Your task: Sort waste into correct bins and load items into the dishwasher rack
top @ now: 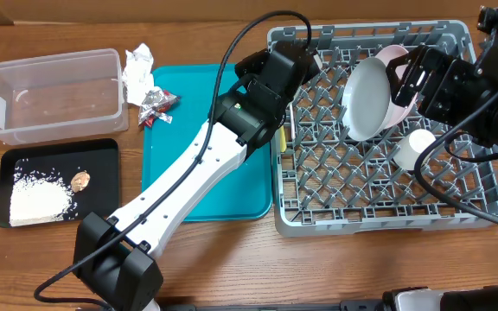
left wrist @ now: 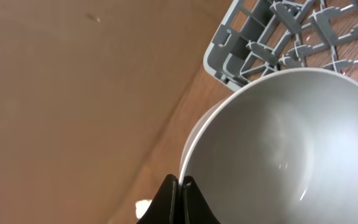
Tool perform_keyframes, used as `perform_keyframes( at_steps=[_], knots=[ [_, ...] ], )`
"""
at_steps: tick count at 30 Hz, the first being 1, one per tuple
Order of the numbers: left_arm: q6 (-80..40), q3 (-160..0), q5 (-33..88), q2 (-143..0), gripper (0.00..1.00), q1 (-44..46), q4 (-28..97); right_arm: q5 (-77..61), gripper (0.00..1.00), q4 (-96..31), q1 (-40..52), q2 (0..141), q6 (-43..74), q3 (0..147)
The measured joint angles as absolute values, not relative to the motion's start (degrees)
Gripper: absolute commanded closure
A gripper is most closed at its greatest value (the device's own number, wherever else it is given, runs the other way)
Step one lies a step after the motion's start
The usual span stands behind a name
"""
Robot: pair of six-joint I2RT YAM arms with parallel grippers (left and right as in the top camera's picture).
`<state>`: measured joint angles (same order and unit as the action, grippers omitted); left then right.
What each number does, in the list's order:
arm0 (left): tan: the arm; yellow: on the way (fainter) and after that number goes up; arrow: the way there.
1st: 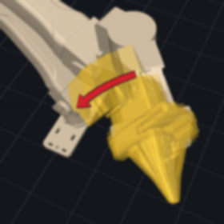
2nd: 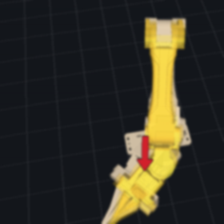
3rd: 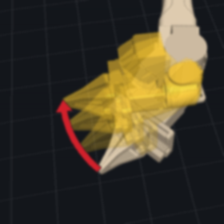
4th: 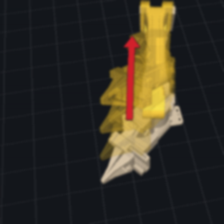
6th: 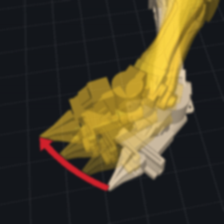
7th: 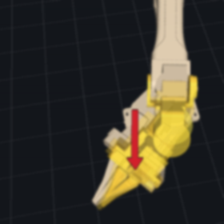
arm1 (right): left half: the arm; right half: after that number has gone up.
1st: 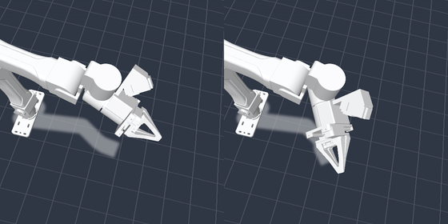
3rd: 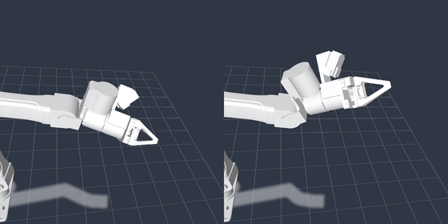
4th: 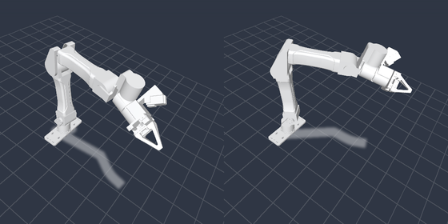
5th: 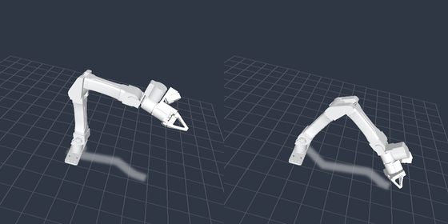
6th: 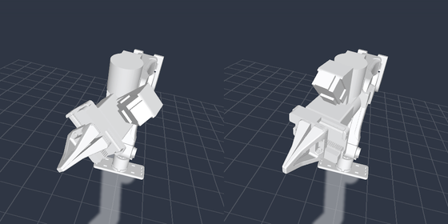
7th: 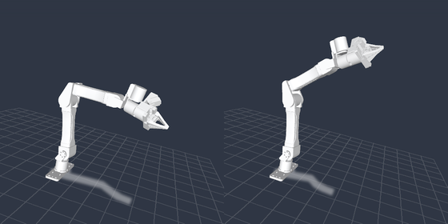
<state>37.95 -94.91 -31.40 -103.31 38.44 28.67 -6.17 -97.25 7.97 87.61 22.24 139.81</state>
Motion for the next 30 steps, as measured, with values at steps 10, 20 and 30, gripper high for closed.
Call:
perform_keyframes(
  at_steps=[10, 20, 30],
  knots=[
    [29.2, -94.9, 1.9, -103.3, 0.96, 31.7, 29.0, -6.2, 0.00, -97.3, 8.0, 87.6, 22.2, 139.8],
    [23.9, -94.9, 39.9, -103.3, 0.96, 18.2, 32.8, -6.2, 0.00, -97.3, 7.9, 87.6, 22.2, 139.8],
    [19.9, -95.0, 26.3, -103.3, 0.96, 17.7, 46.9, -6.2, 0.00, -97.3, 8.0, 87.6, 22.2, 139.8]
  ],
)
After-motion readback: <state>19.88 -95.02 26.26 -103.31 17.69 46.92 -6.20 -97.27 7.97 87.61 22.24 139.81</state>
